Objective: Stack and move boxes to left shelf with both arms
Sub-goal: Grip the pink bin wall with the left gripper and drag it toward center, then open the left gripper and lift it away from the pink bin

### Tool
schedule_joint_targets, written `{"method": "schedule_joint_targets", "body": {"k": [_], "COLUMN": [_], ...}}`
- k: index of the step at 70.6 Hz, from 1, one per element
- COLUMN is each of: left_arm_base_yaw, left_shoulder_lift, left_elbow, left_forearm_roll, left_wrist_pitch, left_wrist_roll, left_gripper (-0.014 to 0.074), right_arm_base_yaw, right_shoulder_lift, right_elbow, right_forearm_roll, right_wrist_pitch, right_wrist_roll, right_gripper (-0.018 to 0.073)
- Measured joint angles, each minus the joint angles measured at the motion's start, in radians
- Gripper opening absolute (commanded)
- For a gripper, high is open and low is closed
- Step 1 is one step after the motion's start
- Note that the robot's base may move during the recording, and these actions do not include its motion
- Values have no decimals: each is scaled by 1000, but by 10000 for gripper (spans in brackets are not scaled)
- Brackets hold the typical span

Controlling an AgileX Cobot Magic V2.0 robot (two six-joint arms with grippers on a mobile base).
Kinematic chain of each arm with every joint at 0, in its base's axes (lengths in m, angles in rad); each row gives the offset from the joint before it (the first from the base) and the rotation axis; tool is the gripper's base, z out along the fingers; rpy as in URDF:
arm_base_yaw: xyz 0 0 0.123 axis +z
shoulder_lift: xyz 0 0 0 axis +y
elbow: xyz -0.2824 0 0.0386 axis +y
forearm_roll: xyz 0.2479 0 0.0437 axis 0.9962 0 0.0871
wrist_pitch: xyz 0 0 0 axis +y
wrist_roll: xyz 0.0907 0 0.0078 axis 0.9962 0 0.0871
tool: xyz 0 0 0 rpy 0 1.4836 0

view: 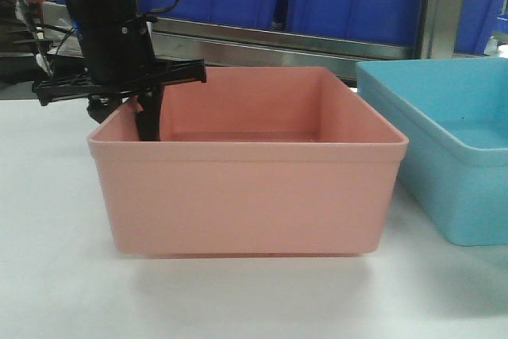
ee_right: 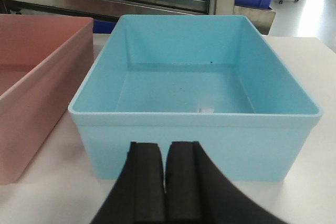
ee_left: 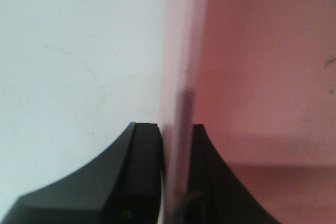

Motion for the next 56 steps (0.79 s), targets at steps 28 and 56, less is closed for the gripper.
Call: {"method": "schedule_joint_targets", "body": {"k": [28, 56], "left_arm_base_yaw": [0, 0], "left_shoulder_lift": [0, 0], "left_elbow": [1, -17], "left_forearm_roll": [19, -17], "left_wrist_pitch": [-10, 32], "left_wrist_roll": [0, 34], "left_gripper": [23, 585], "right_arm_base_yaw": [0, 0], "right_shoulder_lift": [0, 0], "right_elbow": [0, 0], "right_forearm_roll": [0, 0], "right_wrist_pitch": [0, 0], "right_wrist_roll": [0, 0], "right_gripper": [36, 36]}}
